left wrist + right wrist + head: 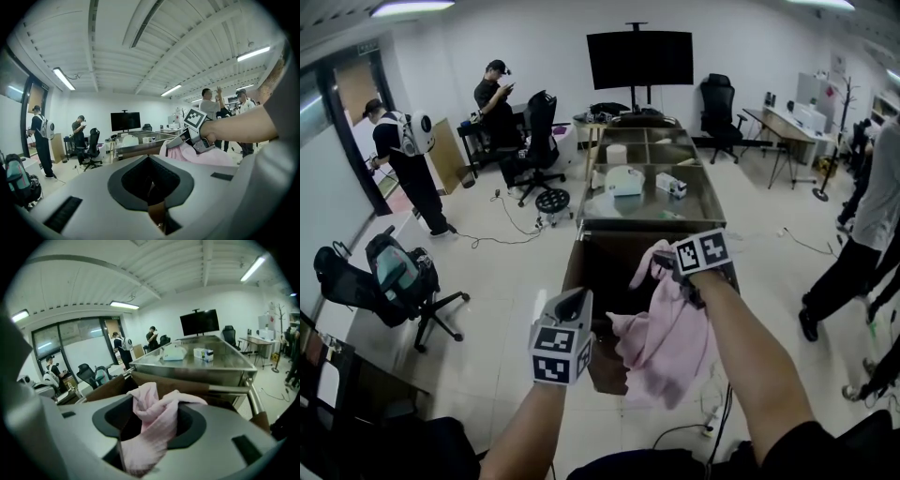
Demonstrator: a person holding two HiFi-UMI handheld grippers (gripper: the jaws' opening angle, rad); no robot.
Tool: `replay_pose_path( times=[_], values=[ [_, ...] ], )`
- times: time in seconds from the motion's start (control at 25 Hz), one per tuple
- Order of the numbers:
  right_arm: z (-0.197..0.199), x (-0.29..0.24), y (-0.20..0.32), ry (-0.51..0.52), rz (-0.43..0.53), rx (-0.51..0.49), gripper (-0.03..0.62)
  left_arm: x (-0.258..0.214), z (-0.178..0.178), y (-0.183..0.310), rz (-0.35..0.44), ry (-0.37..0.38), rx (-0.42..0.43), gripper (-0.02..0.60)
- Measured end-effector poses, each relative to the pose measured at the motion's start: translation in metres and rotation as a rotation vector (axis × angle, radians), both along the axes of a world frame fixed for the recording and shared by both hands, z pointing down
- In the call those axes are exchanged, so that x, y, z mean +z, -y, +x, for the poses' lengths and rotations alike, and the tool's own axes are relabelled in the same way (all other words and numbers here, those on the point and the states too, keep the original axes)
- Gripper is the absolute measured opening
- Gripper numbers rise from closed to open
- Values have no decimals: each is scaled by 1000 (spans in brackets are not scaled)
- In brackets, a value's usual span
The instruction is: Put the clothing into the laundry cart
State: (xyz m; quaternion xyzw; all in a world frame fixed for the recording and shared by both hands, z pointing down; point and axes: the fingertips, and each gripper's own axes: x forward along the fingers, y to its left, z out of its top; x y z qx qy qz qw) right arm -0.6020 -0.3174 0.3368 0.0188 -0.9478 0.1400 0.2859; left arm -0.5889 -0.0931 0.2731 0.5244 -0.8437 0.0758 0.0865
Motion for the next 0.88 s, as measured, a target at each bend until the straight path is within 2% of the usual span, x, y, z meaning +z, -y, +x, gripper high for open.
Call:
replay_pose_path(
  times=[0.04, 0.16, 0.36, 0.6, 0.88],
  values=[
    [3, 6, 0, -25, -24, -9, 266, 0, 0, 1, 0, -1, 2, 0],
    [13, 14, -1, -86, -77, -47, 275, -3, 0, 2, 3, -1, 6, 0],
    [31, 16, 6, -120, -53, -43, 280, -2, 4, 6, 3, -5, 20, 0],
    [59, 16, 2, -164, -64, -35, 298, -4, 19, 18, 12, -8, 74, 0],
    [89, -21, 1, -47, -23, 67, 298, -9, 36, 19, 33, -8, 126, 0]
  ],
)
